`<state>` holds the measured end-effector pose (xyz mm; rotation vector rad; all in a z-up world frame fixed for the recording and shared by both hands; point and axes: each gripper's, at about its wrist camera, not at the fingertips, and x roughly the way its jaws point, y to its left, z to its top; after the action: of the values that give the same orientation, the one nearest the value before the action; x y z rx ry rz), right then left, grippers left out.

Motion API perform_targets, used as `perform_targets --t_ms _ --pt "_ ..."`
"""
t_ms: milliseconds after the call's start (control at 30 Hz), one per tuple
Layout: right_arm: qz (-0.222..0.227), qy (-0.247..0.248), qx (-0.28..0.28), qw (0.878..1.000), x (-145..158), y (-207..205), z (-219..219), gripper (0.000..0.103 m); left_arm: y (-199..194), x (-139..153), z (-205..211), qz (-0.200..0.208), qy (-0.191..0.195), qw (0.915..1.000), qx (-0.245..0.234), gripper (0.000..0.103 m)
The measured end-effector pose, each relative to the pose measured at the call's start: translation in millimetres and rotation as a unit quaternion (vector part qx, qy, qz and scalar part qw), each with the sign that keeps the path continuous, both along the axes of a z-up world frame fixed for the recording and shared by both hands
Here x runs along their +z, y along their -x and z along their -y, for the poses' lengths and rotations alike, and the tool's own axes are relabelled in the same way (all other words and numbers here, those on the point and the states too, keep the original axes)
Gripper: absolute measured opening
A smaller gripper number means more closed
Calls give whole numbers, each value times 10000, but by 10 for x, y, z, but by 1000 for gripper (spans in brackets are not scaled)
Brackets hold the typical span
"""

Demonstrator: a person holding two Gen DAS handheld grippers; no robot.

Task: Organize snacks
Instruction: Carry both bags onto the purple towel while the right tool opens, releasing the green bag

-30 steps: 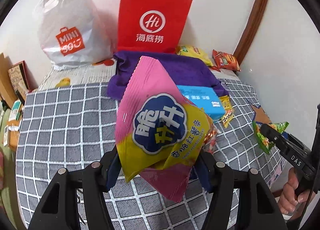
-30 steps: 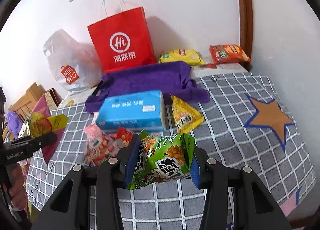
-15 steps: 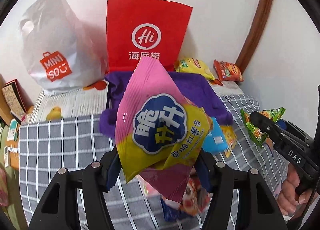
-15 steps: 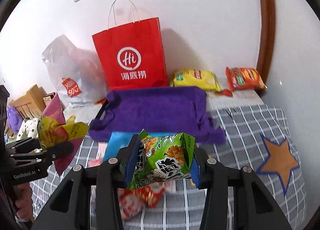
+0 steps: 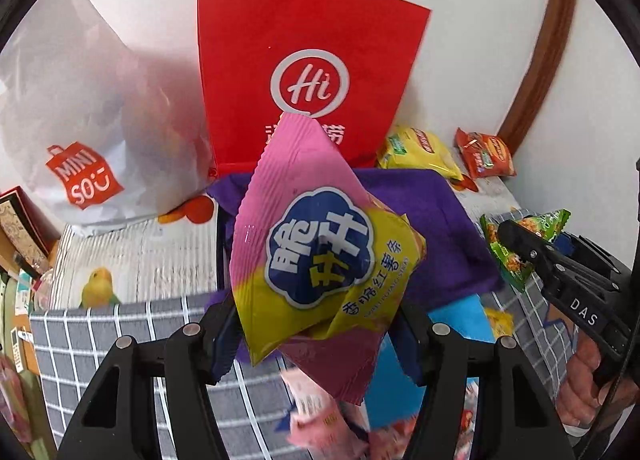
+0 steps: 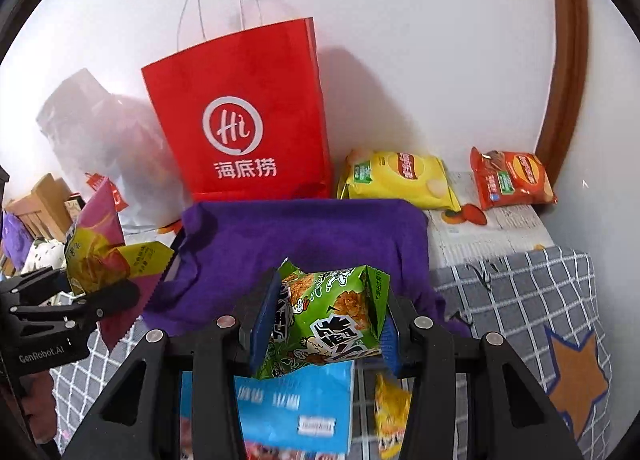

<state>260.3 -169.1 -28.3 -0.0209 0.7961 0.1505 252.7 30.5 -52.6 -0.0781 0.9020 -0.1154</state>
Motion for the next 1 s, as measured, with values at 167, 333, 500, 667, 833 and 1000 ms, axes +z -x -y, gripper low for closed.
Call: perform_targets --t_ms 167,333,500,667,833,1000 --pt "-55 -8 -67 10000 -76 -306 -7 45 -278 -53 -71 -19 -78 10000 59 62" --pt "-97 21 -168 9998 -129 -604 2 45 -548 -147 -161 -81 -41 9999 146 62" --pt "-106 5 -240 9997 -184 -841 -1 45 -764 -255 -222 -166 59 9996 199 62" --pt "-241 24 -242 9994 -395 -986 -5 45 -905 -470 -243 -294 -112 9994 164 62" --pt "-519 206 -230 9982 -603 -1089 4 45 -948 -612 -237 -478 -171 9987 61 62" --pt "-759 327 -211 9964 -763 -1128 21 45 -995 -740 -213 -654 -269 9975 45 62"
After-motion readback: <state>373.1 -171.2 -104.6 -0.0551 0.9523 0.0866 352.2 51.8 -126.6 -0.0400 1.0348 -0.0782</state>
